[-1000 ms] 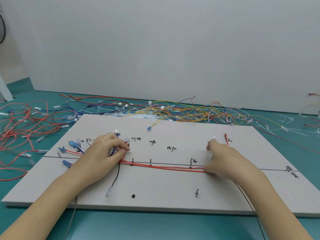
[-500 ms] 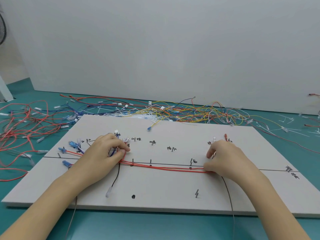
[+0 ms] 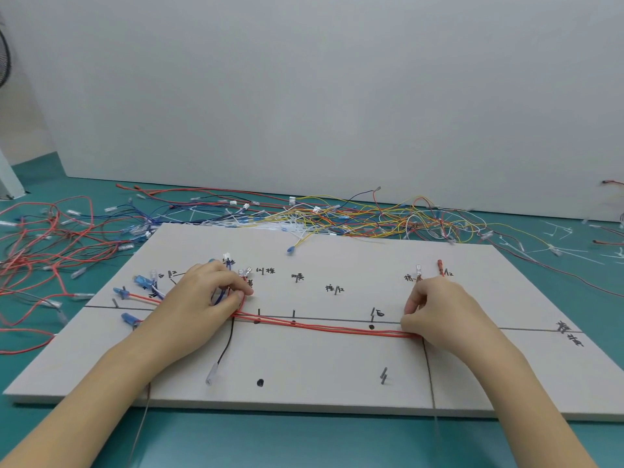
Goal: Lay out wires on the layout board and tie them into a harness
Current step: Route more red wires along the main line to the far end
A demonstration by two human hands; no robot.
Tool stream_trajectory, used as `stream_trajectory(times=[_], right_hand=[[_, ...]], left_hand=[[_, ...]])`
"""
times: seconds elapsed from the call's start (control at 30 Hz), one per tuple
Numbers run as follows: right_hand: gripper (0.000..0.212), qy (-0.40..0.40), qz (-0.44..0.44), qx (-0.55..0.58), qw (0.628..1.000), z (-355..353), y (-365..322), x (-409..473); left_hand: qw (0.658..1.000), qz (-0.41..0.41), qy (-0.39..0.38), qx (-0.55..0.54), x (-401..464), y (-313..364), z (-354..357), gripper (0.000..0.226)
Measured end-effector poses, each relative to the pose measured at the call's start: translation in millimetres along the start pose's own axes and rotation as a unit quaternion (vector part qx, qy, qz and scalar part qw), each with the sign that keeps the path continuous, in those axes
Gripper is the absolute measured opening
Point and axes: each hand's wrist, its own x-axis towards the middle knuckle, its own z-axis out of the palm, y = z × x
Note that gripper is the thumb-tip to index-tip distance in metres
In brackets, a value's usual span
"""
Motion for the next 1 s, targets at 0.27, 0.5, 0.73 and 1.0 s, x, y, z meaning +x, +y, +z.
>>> stream_trajectory(times=[0.27, 0.5, 0.73, 1.0], right_hand=[[0.018, 0.012, 0.006, 0.04, 0.999, 8.1, 3.9, -5.4], [0.033, 0.044, 0.007, 0.117, 0.992, 10.7, 13.7, -19.9], [0.039, 0.062, 0.032, 0.184, 0.98, 11.1, 19.2, -30.9], [0.028, 0.069, 0.081, 0.167, 0.98, 4.6, 33.6, -35.9]], left_hand=[[1.0, 0.004, 0.003, -0.003, 0.0, -0.8, 0.2, 0.025], [1.0, 0.007, 0.004, -0.001, 0.1, -1.6, 0.7, 0.024], [1.0, 0.006, 0.005, -0.002, -0.4, -2.0, 0.5, 0.025], [1.0, 0.009, 0.007, -0.004, -1.1, -0.6, -0.4, 0.024]])
